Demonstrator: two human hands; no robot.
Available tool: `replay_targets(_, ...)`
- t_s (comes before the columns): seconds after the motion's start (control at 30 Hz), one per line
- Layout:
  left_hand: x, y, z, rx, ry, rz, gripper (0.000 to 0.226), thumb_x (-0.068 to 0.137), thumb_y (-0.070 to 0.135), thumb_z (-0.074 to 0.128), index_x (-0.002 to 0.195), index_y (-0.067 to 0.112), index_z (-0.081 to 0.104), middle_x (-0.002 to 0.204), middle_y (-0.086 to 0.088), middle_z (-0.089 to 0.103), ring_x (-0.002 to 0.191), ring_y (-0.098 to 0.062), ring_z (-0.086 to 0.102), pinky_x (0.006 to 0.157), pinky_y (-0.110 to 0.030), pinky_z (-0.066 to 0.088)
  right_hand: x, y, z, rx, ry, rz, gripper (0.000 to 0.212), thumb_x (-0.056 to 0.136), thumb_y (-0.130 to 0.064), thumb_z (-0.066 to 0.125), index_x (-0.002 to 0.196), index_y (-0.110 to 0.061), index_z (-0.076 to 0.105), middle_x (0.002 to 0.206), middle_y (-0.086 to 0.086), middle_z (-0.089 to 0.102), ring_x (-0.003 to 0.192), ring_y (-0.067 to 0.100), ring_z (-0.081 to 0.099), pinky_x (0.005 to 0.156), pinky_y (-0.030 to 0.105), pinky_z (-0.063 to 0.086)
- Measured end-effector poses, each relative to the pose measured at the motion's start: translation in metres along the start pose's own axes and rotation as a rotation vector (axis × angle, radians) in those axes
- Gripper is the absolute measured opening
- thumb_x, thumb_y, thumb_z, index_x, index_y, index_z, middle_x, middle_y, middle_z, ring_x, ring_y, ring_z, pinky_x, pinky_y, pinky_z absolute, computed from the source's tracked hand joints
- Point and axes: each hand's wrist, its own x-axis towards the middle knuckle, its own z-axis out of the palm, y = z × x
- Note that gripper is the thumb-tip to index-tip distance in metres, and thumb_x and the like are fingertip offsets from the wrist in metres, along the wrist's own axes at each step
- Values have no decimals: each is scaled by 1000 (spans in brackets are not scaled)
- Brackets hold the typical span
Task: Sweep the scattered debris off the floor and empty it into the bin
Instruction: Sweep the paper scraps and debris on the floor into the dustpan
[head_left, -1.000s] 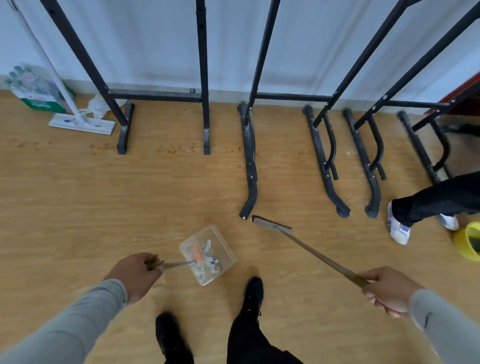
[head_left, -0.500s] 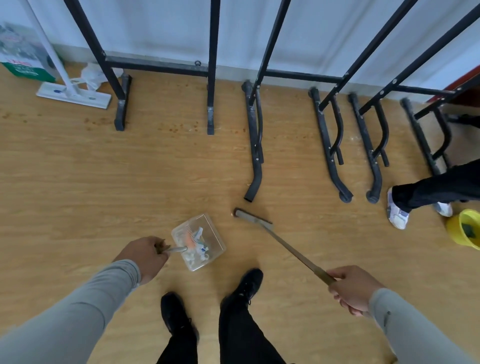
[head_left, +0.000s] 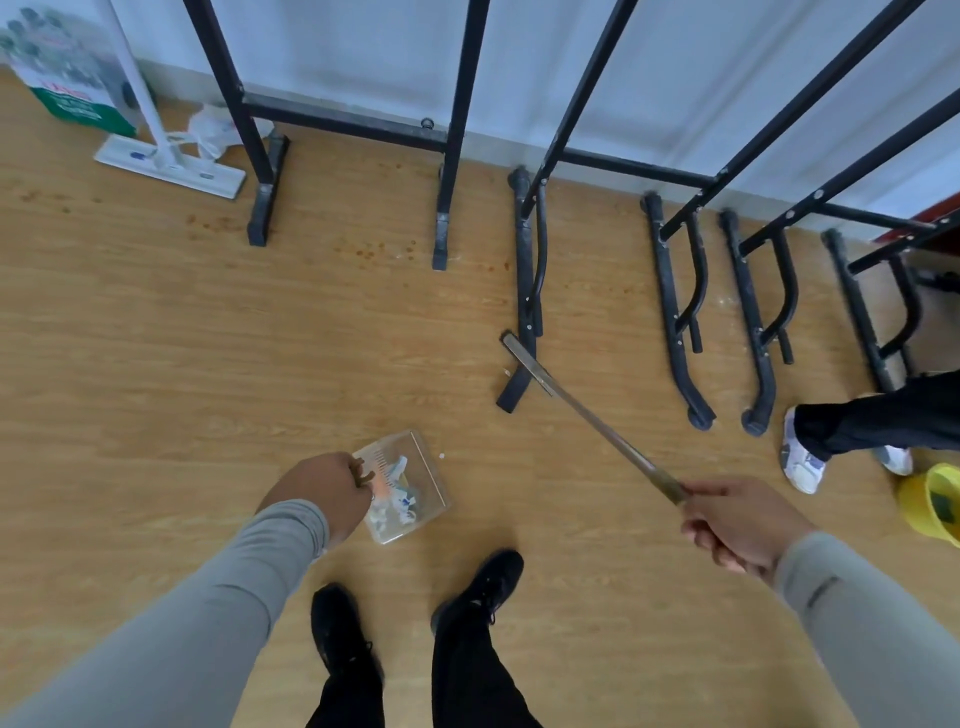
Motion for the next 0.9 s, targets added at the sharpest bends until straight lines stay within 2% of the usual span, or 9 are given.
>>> replay_targets(0.1, 2, -4, 4, -21, 16, -12, 19, 95, 38, 49, 103, 27, 62, 84, 5, 66, 74, -16, 63, 67, -29, 51, 43, -40, 16, 19, -30, -24, 30, 92, 3, 54, 117, -8, 67, 69, 14, 62, 41, 14, 45, 35, 20, 35)
replay_targets(0.23, 5, -10, 6, -9, 53, -22, 16, 95, 40, 50, 98, 31, 62, 79, 8, 65, 73, -15, 63, 70, -30, 53, 94, -69, 57, 12, -62, -14, 31, 93, 2, 53, 117, -10, 69, 74, 15, 63, 44, 15, 47, 38, 21, 37)
replay_targets(0.37, 9, -8, 3, 2, 71, -29, 17, 95, 41, 51, 97, 31, 64, 77, 8, 66, 70, -13, 62, 69, -31, 54, 105, -65, 94, -21, -80, 49, 25, 95, 2, 50, 110, -10, 67, 75, 15, 59, 48, 17, 46, 38, 20, 36)
replay_targets(0.5, 10, 0, 1, -17, 74, -19, 19, 95, 39, 51, 104, 29, 65, 82, 8, 65, 75, -14, 62, 69, -29, 51, 75, -41, 98, -28, -139, 80, 26, 94, 2, 47, 91, -16, 66, 75, 14, 58, 49, 17, 44, 44, 24, 33)
replay_targets(0.73, 5, 4, 1, -38, 55, -21, 25, 96, 38, 48, 109, 27, 66, 85, 7, 66, 77, -16, 64, 75, -31, 56, 34, -12, 29, 170, -178, 49, 26, 96, 3, 55, 114, -11, 67, 71, 15, 59, 44, 15, 43, 34, 21, 33)
replay_targets(0.9, 8, -1, 1, -46, 54, -20, 26, 96, 40, 50, 113, 29, 65, 83, 7, 66, 74, -15, 64, 71, -30, 55, 48, -24, 51, 88, -97, -40, 33, 94, 2, 54, 118, -17, 66, 68, 12, 58, 45, 15, 44, 38, 21, 32)
